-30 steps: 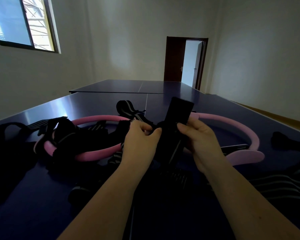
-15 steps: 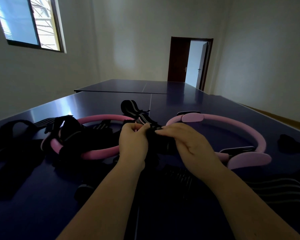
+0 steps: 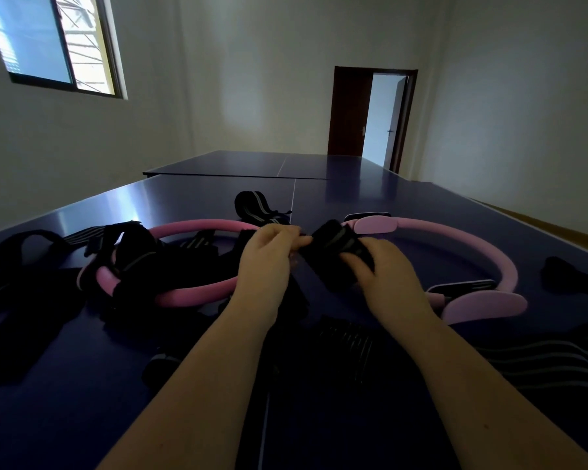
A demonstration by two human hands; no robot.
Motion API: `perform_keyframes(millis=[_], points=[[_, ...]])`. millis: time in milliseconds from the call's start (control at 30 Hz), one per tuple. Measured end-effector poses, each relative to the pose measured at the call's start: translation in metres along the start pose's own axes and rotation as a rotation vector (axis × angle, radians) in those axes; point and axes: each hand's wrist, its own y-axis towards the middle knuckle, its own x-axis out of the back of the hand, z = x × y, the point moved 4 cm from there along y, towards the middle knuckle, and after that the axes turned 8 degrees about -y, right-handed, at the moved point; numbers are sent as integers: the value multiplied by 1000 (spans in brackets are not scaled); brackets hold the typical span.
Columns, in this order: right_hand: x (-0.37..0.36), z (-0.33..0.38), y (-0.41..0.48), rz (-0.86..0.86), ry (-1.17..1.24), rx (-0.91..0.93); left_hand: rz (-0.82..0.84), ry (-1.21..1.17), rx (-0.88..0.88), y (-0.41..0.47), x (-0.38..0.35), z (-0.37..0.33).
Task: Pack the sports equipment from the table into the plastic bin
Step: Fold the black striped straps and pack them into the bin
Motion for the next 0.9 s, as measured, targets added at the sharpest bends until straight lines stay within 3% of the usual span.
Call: perform_keyframes(millis=[133, 233, 367, 467, 733, 900], points=[[-18, -21, -1, 62, 438, -398, -63, 34, -59, 5, 7, 0], [-32, -25, -8, 174, 405, -512, -35, 62, -61, 1, 2, 2], [-42, -24, -6, 369, -15, -329, 12, 65, -71, -1, -2, 4], [-40, -22, 0, 310, -178, -195, 29, 63, -59, 2, -4, 7], [-31, -9, 1, 203, -185, -64, 90, 6, -31, -2, -12, 8], [16, 5, 3, 149, -184, -67, 151, 5, -11, -21, -35, 2]])
